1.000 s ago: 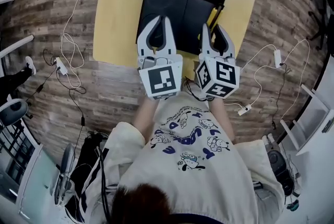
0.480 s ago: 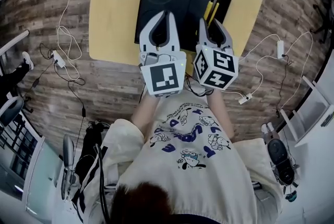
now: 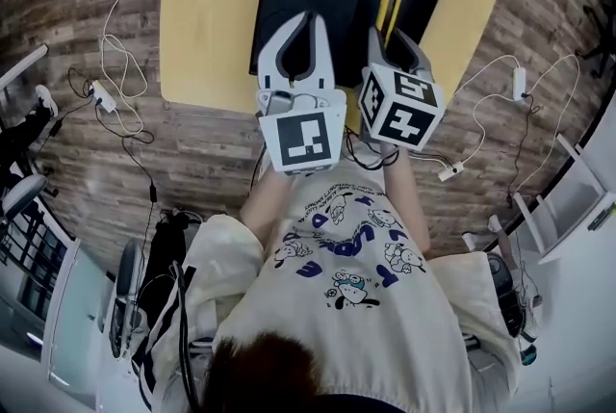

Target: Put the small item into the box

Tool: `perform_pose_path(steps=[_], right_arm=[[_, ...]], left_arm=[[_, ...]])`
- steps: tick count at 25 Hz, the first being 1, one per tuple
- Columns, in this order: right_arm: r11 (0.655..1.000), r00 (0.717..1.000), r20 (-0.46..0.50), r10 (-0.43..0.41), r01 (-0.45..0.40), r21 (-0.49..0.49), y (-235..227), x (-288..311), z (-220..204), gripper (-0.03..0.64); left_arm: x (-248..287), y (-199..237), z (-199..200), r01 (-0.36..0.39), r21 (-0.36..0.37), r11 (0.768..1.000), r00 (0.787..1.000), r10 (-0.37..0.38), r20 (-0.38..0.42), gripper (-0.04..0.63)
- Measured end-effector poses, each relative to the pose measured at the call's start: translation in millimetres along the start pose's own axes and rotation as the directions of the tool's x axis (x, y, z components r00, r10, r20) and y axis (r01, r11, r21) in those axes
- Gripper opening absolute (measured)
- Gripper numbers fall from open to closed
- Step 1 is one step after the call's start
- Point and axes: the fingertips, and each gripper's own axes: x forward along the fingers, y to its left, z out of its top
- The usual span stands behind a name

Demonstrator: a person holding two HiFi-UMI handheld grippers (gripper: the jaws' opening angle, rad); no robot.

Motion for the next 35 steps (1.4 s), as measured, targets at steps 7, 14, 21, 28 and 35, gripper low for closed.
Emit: perform_pose_path(steps=[7,14,21,28,35], right_arm=[[0.997,0.988,-0.149,-0.046,0.037,-0.063,-2.5,9.0,-12.8,0.129],[0.99,0.967,-0.24,-0.088,0.058,-0.13,-2.8,14.3,-16.0,0.129],[0.979,0.948,-0.296,-0.115,0.058,-0.194,4.5,19.2,-22.8,0.13],[0.99,0.967,-0.252,-0.048,0.012,-0.143,3.9,17.1,-13.5,0.167],[0.995,0.992,-0.113,0.052,-0.061,-0.077,11.8,-9.4,8.1,0.141]], left_arm=[[-2.7,-0.2,-1.0,-0.004,-0.017,1.0,1.0,0.004,-0.002,0.021],[-2.1,0.3,1.9,0.0,-0.031,1.0,1.0,0.0,0.007,0.021],[-4.0,-0.4,-2.4,0.014,-0.036,0.999,1.0,-0.014,0.001,0.021],[-4.5,3.6,-1.7,0.005,-0.039,0.999,1.0,-0.005,0.007,0.022],[-5.3,3.4,16.8,0.01,-0.046,0.999,0.999,-0.008,0.048,0.021]])
